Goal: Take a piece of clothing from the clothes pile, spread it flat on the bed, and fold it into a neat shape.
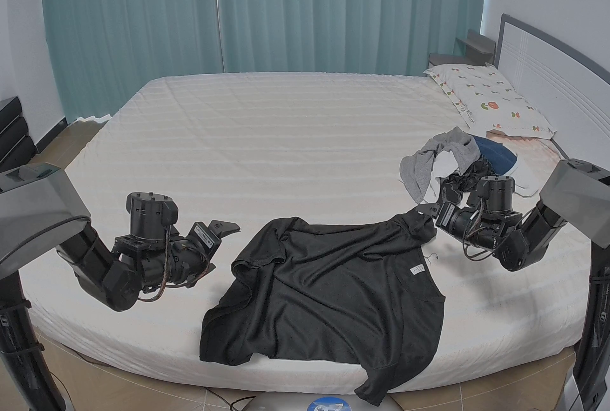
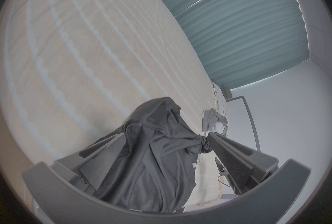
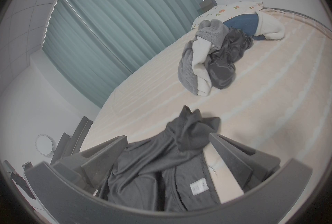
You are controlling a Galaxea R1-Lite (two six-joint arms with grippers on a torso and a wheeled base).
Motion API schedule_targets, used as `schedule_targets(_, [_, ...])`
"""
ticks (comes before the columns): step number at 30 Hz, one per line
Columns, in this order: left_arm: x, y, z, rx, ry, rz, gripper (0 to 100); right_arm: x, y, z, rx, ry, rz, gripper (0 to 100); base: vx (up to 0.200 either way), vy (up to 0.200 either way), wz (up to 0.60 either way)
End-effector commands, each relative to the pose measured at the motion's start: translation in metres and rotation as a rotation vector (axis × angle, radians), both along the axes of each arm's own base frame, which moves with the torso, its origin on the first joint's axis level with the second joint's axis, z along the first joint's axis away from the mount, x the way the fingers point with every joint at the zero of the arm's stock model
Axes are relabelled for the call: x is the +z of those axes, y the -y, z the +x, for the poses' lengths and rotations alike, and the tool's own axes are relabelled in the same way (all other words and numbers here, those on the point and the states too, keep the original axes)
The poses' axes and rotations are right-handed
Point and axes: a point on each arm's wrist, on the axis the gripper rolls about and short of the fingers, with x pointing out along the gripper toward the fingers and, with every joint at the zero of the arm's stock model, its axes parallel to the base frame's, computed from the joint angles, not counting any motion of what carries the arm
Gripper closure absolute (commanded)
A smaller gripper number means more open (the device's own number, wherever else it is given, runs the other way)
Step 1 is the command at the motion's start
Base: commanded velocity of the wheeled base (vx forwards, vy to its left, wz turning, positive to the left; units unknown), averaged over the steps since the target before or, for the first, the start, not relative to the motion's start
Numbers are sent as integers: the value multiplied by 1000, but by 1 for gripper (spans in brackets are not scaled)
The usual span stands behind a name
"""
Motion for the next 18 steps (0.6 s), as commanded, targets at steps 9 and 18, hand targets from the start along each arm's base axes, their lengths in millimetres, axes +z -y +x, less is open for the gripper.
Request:
schedule_targets(9, [4,-14,-59,-38,9,-33,0,-15,27,-97,-42,-211,38,0,0,0,0])
schedule_targets(18, [-13,-12,-67,-25,-73,-56,0,-28,20,-117,-29,-239,45,0,0,0,0])
